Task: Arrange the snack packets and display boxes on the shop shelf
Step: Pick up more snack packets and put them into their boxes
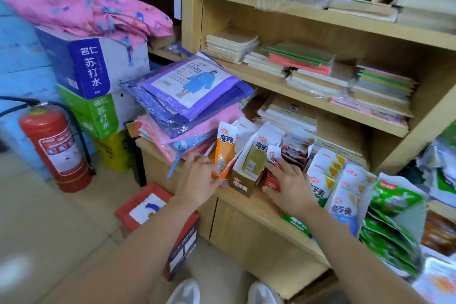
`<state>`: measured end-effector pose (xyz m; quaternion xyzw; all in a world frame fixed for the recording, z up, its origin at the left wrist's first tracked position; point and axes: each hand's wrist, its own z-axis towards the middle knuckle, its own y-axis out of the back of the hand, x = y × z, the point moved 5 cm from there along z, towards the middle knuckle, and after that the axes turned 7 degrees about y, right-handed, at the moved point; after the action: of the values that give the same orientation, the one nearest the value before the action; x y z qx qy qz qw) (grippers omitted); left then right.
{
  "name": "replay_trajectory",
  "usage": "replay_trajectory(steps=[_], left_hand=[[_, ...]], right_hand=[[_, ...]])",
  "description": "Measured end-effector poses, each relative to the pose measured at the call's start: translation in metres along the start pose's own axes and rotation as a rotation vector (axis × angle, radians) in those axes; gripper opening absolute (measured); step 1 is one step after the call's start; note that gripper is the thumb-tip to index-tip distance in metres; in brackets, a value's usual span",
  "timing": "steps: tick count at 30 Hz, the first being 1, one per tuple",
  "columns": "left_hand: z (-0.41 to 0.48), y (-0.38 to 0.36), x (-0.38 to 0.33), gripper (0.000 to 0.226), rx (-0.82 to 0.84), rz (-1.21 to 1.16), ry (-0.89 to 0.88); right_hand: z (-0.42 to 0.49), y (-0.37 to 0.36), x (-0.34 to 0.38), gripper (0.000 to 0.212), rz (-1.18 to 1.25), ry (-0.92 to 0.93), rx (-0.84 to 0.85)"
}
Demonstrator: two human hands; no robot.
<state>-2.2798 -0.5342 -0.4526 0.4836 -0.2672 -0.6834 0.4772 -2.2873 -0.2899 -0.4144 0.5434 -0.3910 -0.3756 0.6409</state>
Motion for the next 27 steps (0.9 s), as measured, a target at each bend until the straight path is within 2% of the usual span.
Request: replay_trajectory(steps=[3, 7, 10, 14, 17, 21, 25, 27], left_hand=[[-0.007, 0.005, 0.004, 0.030, -0.068, -0.141, 0.058], [-0.012, 0.005, 0.006, 0.070, -0.108, -0.330, 0.226], [-0.010, -0.003, 0.006, 0.091, -0.092, -0.353, 0.204], [-0.004, -0.006, 0.010, 0.084, -0.110, -0.329, 0.160], [-0.009, -0.010, 0.006, 0.078, -0.127, -0.291, 0.093], [-0.013, -0.015, 0.003, 0.069, -0.105, -0.258, 0.023], [-0.012, -0.010, 0.003, 0.066, -0.070, -0.271, -0.071], [-0.010, -0.009, 0.007, 0.072, -0.023, -0.354, -0.035]], right_hand=[[0.004, 0.002, -0.003, 0.067, 0.103, 0.028, -0.068], [0.008, 0.012, -0.001, 0.057, 0.187, 0.084, -0.287], [0.020, 0.026, 0.005, 0.046, 0.315, 0.112, -0.396], [0.060, 0.040, 0.022, 0.042, 0.511, 0.119, -0.324], [0.092, 0.036, 0.037, 0.048, 0.652, 0.012, -0.229], [0.110, 0.023, 0.056, 0.054, 0.567, -0.050, -0.281], [0.119, 0.025, 0.048, 0.044, 0.617, -0.114, -0.234], [0.118, 0.028, 0.039, 0.042, 0.645, -0.153, -0.230]])
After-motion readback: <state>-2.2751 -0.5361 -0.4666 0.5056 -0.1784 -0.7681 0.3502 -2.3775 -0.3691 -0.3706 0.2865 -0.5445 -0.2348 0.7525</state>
